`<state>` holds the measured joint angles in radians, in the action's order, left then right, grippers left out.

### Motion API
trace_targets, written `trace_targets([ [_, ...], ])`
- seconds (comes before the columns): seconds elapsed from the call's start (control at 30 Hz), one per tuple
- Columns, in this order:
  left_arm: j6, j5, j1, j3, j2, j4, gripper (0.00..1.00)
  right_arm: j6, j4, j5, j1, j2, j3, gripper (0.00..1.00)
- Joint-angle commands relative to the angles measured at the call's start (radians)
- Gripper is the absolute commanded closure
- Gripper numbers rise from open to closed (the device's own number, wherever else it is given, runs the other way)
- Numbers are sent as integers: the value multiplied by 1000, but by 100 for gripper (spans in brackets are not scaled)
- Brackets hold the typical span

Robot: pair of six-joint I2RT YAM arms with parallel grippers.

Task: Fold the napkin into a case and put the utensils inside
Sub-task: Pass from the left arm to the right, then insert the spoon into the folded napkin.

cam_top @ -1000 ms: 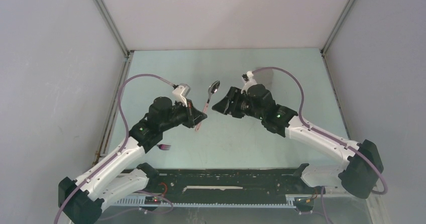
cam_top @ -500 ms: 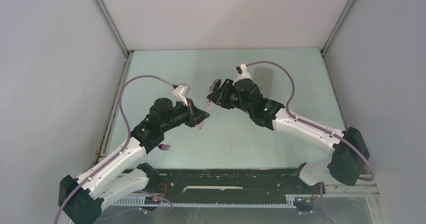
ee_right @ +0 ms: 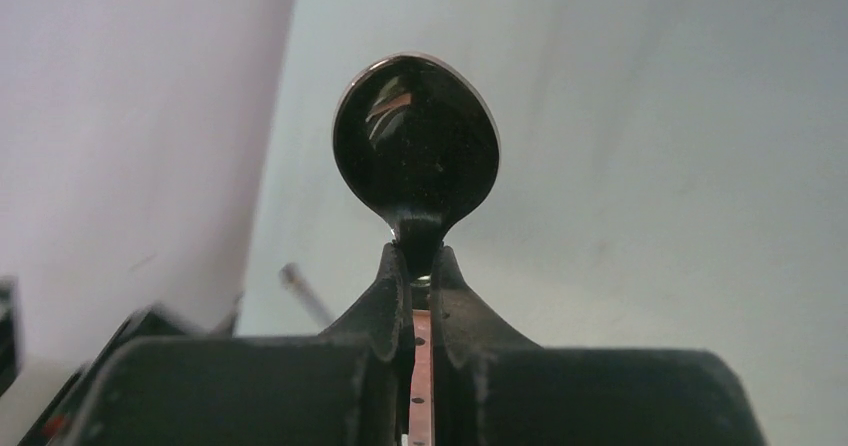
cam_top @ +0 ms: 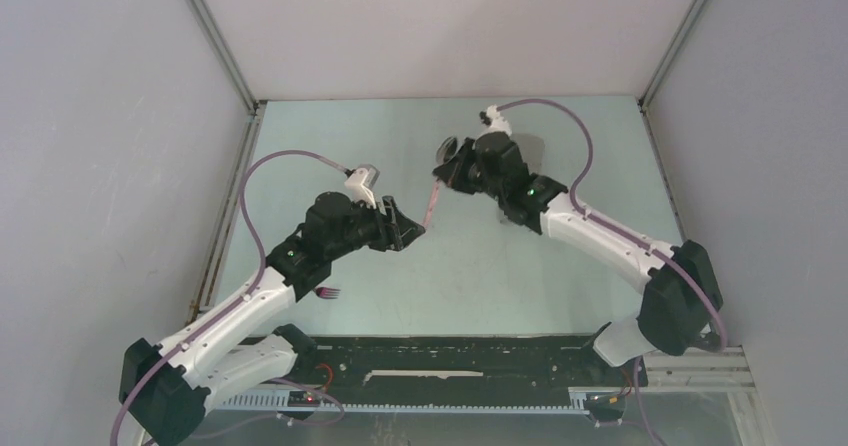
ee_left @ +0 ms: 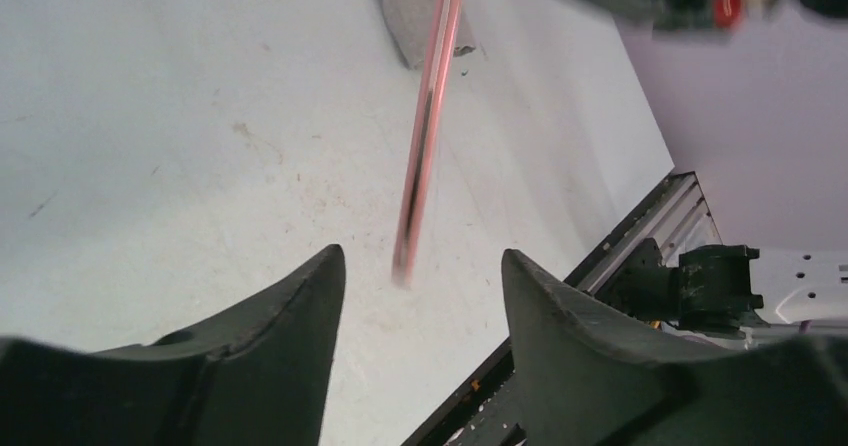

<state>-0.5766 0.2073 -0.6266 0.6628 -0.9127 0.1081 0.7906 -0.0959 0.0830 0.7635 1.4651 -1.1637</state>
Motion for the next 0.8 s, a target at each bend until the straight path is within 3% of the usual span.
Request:
trace_targets([
  [0.0,-45,-20,-3,46,-29,28,33,-277,-55,60,-220,76,-118,100],
  [0.17,-103,120,-10,7,-150,-97,31,-426,-88,14,-463,263,-278,100],
  [0.33,-168,148,-57,37,-353,-235,30,-453,-169,-72,-609,506,-550,100],
  [0.57,-270,204,-146,192,-684,-440,35,-510,-329,-155,-671,761,-859,100],
  [0.77,-440,280,-185,334,-959,-641,52,-536,-350,-152,-682,797,-883,100],
])
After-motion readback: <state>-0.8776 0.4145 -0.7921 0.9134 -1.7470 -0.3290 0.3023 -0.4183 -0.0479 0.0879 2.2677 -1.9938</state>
